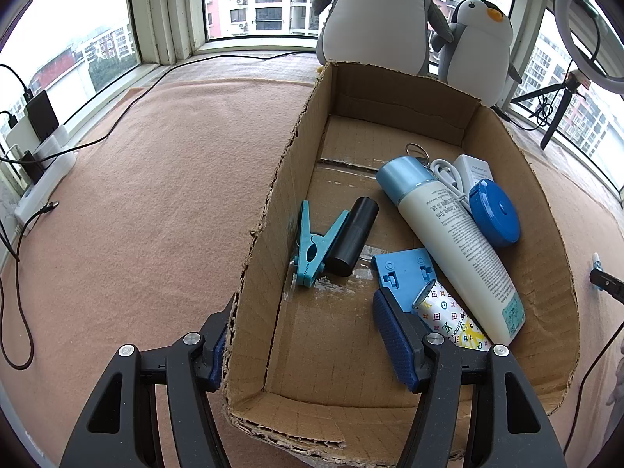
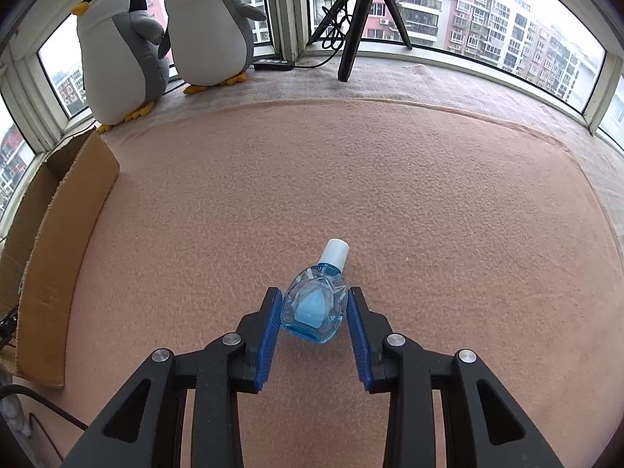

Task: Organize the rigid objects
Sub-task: 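Carry the blue bottle into the box and release it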

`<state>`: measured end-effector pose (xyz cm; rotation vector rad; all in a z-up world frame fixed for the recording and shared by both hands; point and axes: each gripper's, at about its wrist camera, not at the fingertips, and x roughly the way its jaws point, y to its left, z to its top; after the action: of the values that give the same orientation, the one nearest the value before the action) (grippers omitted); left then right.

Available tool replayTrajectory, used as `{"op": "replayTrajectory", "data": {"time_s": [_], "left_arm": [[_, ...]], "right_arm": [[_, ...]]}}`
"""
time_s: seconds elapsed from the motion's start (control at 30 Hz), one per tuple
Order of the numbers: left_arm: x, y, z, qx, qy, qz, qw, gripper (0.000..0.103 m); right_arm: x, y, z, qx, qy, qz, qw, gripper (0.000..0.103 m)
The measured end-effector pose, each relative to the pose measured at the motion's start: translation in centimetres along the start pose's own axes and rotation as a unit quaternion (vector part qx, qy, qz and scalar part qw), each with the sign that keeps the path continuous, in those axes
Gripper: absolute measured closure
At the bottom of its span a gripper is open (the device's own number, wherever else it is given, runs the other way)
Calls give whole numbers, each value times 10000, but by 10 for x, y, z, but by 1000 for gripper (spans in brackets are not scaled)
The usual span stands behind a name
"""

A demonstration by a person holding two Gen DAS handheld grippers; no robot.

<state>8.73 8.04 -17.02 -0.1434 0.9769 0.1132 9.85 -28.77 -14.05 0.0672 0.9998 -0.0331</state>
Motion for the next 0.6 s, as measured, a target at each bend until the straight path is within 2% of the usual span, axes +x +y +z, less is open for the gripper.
{"op": "replayTrajectory", "data": {"time_s": [0.33,0.6], "left_arm": [[0,0,1,-10,-1,-4,10000,35],[0,0,1,-12,-1,-4,10000,35]], "right_arm": [[-35,45,26,-310,-455,545,9970,72],[-52,103,50,-837,-720,1066,9881,72]]}}
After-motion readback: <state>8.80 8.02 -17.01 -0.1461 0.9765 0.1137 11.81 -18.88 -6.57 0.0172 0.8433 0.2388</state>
